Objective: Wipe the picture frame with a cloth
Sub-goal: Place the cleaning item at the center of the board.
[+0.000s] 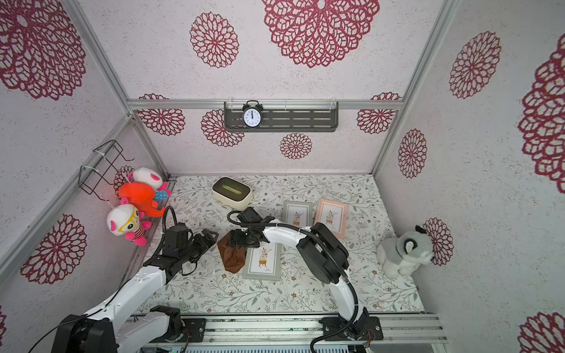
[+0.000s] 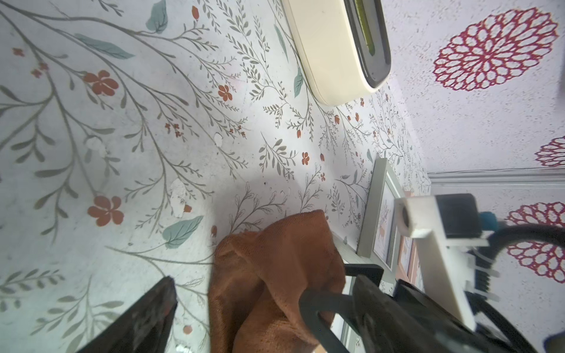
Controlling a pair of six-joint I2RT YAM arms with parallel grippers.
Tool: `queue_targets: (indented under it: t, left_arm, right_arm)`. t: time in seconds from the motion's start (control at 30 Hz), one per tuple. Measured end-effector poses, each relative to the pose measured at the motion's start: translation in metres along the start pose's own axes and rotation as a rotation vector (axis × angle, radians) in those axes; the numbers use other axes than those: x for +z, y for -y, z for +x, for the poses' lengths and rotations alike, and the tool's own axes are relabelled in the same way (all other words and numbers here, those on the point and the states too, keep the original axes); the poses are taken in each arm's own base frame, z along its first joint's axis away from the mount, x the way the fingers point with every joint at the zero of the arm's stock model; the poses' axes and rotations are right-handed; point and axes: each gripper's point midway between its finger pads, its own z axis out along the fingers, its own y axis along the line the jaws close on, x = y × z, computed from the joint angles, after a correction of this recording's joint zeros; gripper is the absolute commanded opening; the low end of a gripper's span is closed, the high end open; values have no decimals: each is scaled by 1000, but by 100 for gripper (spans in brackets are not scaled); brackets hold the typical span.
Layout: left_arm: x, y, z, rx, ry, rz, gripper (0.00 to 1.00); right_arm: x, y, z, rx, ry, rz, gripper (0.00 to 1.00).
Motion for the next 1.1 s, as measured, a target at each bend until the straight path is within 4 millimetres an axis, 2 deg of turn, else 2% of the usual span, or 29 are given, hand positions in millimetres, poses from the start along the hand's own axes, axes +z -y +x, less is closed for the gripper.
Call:
queue_targets:
  t: [0.2,0.3,0.47,0.6,0.73,0.87,0.97,1.03,1.1]
  left_arm:
    - [15,10,13,54,-69,-22,93]
    - [22,17,18,84,-93,-26,93]
    - [26,19,21,100,-107,-29,93]
    - [27,21,24,110,-115,-28,88]
    - [21,19,28,122,-112,-38,87]
    - [-11,14,20,124,-35,-38,88]
    - [-33,10,6,111,34,-45,89]
    - [-46,4,-2,97,72,-64,90]
    - [-55,-2,-8,81,99,-81,91]
  right_arm:
    - [-41,-19,-14,-37,72,-20,95]
    - [-51,-21,-17,-39,89,-23,94]
    - [-52,-4,-2,-27,60,7,92]
    - [-47,17,15,-5,21,40,92]
    - [-42,21,24,4,-8,23,83]
    - [-44,-5,17,-37,-15,-57,78]
    - [-41,-43,8,-107,-17,-152,76]
    - [-35,-68,12,-155,-37,-214,76]
    - [-29,-82,24,-193,-77,-259,76]
